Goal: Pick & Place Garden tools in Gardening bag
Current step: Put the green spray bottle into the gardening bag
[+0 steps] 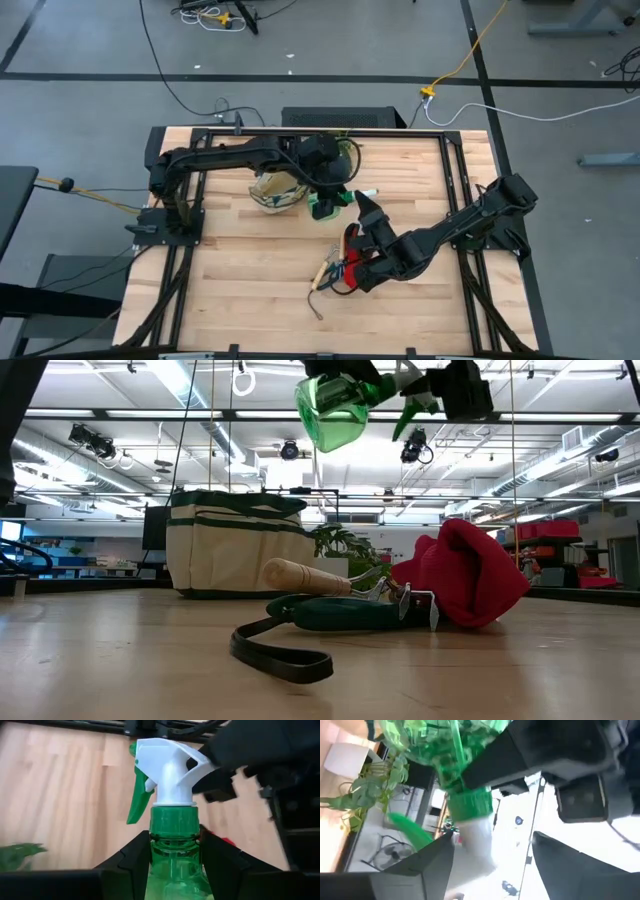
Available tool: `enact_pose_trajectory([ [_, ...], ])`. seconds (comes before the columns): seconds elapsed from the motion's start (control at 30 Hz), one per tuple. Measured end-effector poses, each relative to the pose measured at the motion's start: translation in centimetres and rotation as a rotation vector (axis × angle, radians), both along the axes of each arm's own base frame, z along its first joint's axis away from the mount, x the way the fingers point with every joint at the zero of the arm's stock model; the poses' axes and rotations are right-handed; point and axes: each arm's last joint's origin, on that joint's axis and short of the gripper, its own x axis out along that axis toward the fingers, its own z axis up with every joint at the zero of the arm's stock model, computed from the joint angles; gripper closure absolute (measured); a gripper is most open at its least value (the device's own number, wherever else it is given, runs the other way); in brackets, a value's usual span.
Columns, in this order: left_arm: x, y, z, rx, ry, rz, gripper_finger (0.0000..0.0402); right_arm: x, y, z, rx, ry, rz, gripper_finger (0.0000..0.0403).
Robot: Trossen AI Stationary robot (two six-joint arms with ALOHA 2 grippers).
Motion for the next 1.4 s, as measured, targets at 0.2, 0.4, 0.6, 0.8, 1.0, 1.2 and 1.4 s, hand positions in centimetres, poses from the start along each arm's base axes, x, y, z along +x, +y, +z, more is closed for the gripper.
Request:
enact_pose_trajectory([
  [0.2, -1.9, 0.1, 0.8, 0.052, 0.076, 0.06, 0.0244, -0.8, -0.3, 1.3, 0.006, -0.065, -0.006, 0.0142],
  [0.4, -3.5, 0.0, 2.5, 0.108, 0.059, 0.105, 0.0244, -0.9, -0.1, 1.1, 0.042, -0.09, 0.008, 0.0142],
  [0.6, -6.4, 0.4, 5.2, 0.179, 0.018, 0.194, 0.0244, -1.0, -0.2, 1.0, 0.079, -0.143, 0.011, 0.0142],
  [0.8, -9.9, 0.3, 8.3, 0.236, -0.07, 0.28, 0.0244, -1.2, -0.3, 0.8, 0.116, -0.208, 0.014, 0.0142],
  [1.0, -12.5, 0.2, 9.5, 0.271, -0.054, 0.376, 0.0244, -1.4, -0.4, 0.6, 0.16, -0.258, 0.017, 0.0142],
  [1.2, -13.4, -0.2, 7.7, 0.283, -0.011, 0.42, 0.0244, -1.5, -0.5, 0.6, 0.166, -0.262, 0.017, 0.0142],
  [1.4, -14.6, -0.3, 4.1, 0.278, -0.1, 0.474, 0.0244, -1.6, -0.5, 0.5, 0.164, -0.259, 0.017, 0.0142],
])
